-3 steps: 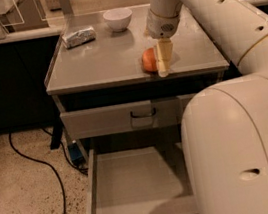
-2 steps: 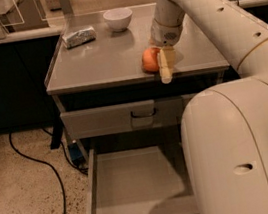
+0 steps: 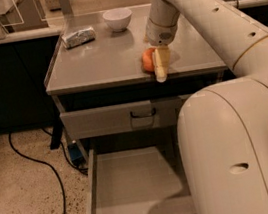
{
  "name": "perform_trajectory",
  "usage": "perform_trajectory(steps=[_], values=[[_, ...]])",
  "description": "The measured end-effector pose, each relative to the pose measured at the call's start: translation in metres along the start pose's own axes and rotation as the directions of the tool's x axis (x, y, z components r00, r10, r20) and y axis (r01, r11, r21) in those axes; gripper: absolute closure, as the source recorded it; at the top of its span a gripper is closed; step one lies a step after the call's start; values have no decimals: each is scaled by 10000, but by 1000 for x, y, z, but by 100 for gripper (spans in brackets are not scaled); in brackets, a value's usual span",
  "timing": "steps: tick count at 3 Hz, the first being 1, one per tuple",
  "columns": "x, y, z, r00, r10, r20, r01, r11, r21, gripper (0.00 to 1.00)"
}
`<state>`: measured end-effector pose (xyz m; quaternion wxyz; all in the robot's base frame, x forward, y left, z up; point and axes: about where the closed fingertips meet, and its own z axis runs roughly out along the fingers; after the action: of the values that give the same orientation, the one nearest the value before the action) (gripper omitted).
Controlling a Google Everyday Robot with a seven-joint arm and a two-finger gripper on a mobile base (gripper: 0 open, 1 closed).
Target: Place orange into middle drawer
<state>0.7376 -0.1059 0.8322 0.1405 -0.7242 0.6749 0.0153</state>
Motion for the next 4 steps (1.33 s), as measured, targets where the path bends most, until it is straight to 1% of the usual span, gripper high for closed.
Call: perform_trajectory(steps=[1,3,4], values=[[0,0,0,10000,0,0,0,10000,0,17],[0,0,0,10000,-4,-4,4,10000,2,65],[-8,-3,2,9996,-199,-213,201,9998,75,88]])
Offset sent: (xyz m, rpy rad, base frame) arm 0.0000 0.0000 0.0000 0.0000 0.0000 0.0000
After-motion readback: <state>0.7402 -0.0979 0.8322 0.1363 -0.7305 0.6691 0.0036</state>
